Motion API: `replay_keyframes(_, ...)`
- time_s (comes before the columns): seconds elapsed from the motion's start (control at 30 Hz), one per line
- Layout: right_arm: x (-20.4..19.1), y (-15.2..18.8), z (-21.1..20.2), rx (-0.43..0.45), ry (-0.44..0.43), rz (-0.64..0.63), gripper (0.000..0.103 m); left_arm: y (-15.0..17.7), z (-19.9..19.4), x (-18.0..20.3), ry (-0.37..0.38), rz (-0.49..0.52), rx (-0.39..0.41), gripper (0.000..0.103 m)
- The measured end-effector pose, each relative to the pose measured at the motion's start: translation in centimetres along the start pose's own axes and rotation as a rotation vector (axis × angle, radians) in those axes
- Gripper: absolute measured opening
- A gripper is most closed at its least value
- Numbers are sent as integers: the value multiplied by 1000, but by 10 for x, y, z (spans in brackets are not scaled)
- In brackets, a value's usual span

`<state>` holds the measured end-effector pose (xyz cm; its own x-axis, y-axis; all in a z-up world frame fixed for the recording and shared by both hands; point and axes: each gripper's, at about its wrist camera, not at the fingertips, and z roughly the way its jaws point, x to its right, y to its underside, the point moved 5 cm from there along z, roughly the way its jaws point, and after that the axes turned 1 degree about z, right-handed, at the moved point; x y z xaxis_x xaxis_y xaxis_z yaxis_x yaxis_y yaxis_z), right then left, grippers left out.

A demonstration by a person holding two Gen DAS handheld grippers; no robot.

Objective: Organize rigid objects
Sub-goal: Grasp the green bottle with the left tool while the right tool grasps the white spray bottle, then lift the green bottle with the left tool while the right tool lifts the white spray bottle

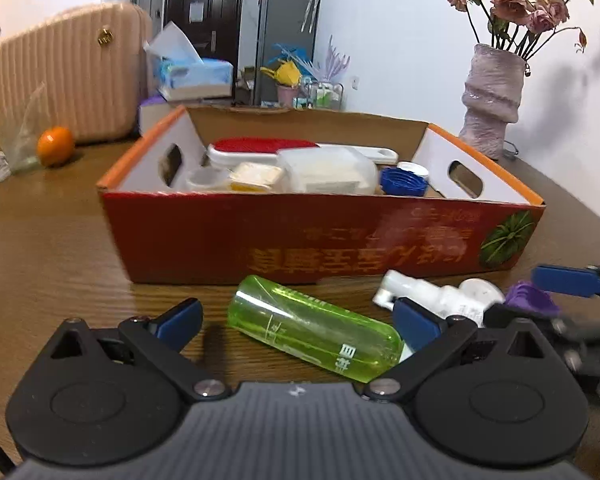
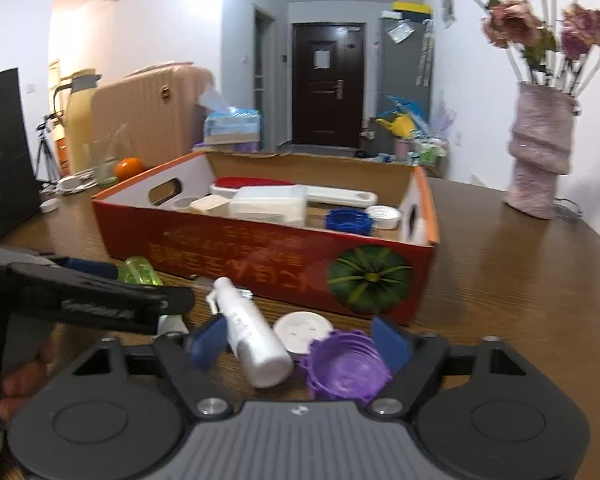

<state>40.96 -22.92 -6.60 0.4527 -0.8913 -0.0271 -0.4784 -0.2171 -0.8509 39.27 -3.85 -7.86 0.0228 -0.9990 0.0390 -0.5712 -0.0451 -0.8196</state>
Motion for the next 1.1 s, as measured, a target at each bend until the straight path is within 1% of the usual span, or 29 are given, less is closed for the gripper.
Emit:
replay_keyframes(0.03,-2,0,4,-9,-16,5,58,1,-2,-4,-15,14,7,103)
replay_keyframes(0.07,-4,-1,7,-16,-28,6,53,2,-5,-8,-29,25,10,103)
replay_keyframes(0.1,-8,-1,8,-16,-32,4,48,3,-9,-12,-34,30,12,103)
replay_keyframes(0.13,-12,-2,9,-17,-35,-8,46,5,-13,-16,-32,26,13,103)
replay_keyframes(0.2,-21,0,12,-28,-45,-37,44,11,-21,-22,-20,16,3,102)
replay_keyframes(0.23,-24,2,14,-40,-52,-45,43,13,-25,-24,-13,12,4,99)
replay_keyframes(0.27,-26,2,17,-46,-55,-48,39,14,-28,-24,-5,17,7,97)
replay_keyframes(0.33,-30,2,18,-42,-61,-48,35,14,-28,-20,13,45,8,92)
replay_keyframes(0.37,-31,1,18,-47,-75,-32,31,13,-26,-18,20,56,6,91)
replay_keyframes(0.4,-31,0,19,-56,-97,-3,29,12,-23,-15,24,64,2,87)
replay_keyframes(0.47,-32,0,17,-66,-101,26,28,10,-20,-10,30,66,0,66)
replay_keyframes(0.5,-34,1,15,-70,-88,24,28,11,-21,-6,33,73,2,51)
replay_keyframes(0.53,-37,4,10,-73,-71,15,28,13,-26,-2,20,86,6,43)
replay_keyframes(0.6,-44,13,-4,-73,-46,-3,28,19,-39,3,30,112,13,34)
replay_keyframes(0.63,-47,18,-12,-75,-41,-6,28,25,-49,5,41,124,13,32)
replay_keyframes(0.73,-54,38,-43,-75,-33,11,28,46,-86,13,97,185,27,32)
replay_keyframes(0.77,-55,43,-51,-74,-33,25,28,50,-94,15,107,192,28,34)
replay_keyframes(0.83,-57,47,-56,-80,-30,50,28,52,-95,17,94,200,37,46)
replay_keyframes(0.9,-59,47,-52,-89,-22,64,28,49,-87,20,106,210,54,47)
replay_keyframes(0.97,-60,46,-46,-73,-19,71,28,49,-75,21,126,197,17,35)
replay_keyframes(1.03,-60,48,-49,-72,1,92,27,51,-75,18,133,165,3,32)
replay_keyframes(1.1,-64,51,-58,-66,14,96,27,58,-86,15,152,151,0,32)
